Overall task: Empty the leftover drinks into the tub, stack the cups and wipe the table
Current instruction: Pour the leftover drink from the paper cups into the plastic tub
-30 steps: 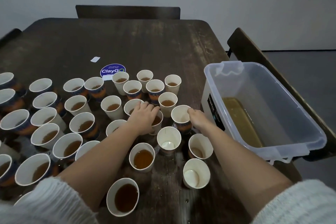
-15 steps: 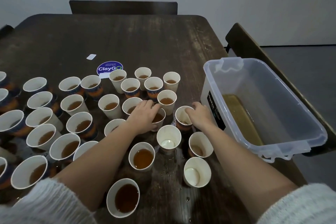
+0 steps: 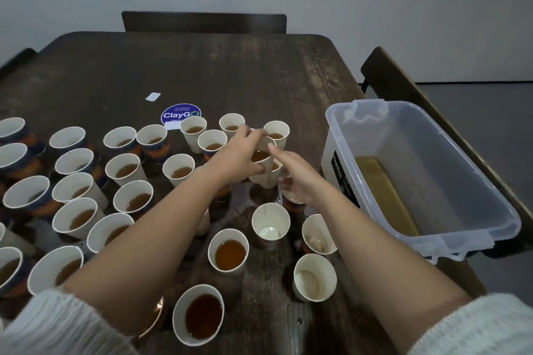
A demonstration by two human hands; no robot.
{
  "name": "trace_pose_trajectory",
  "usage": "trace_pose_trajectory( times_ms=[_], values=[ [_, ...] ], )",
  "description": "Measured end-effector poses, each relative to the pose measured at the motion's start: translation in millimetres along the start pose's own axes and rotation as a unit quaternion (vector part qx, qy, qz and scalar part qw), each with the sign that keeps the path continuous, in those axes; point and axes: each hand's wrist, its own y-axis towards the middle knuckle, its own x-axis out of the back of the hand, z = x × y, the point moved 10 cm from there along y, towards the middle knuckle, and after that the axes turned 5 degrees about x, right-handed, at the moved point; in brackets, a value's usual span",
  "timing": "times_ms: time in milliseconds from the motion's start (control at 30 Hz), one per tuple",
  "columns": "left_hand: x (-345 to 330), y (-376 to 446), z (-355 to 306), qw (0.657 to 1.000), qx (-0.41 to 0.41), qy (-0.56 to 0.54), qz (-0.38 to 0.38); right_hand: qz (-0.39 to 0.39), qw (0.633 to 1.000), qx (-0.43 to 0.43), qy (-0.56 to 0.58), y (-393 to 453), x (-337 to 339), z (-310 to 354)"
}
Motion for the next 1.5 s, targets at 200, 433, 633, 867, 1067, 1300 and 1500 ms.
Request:
trace_pose_trajectory(
  times_ms=[200,433,633,867,1067,1300,1500],
  values=[
    [26,3,-23,1.000,-0.006,-0.009,-0.011,0.069,0.988,-0.019,0.138,-10,-12,12],
    [39,5,-59,0.999,-0.024,-0.018,-0.015,0.036,0.991,0.038,0.122,-21,12,42],
    [46,14,-113,0.994,-0.072,-0.067,-0.037,-0.047,0.989,0.066,0.126,-40,64,69],
    [2,32,-135,0.995,-0.031,-0.084,0.043,-0.147,0.975,0.097,0.136,-66,146,71],
    [-51,38,-132,0.995,0.014,-0.078,0.057,-0.259,0.959,0.112,0.038,-80,213,50],
    [-92,39,-138,0.998,0.021,-0.047,0.037,-0.276,0.953,0.125,-0.022,-85,242,35],
    [-108,36,-130,0.997,0.032,-0.064,0.010,-0.280,0.947,0.127,-0.098,-82,256,34]
  ],
)
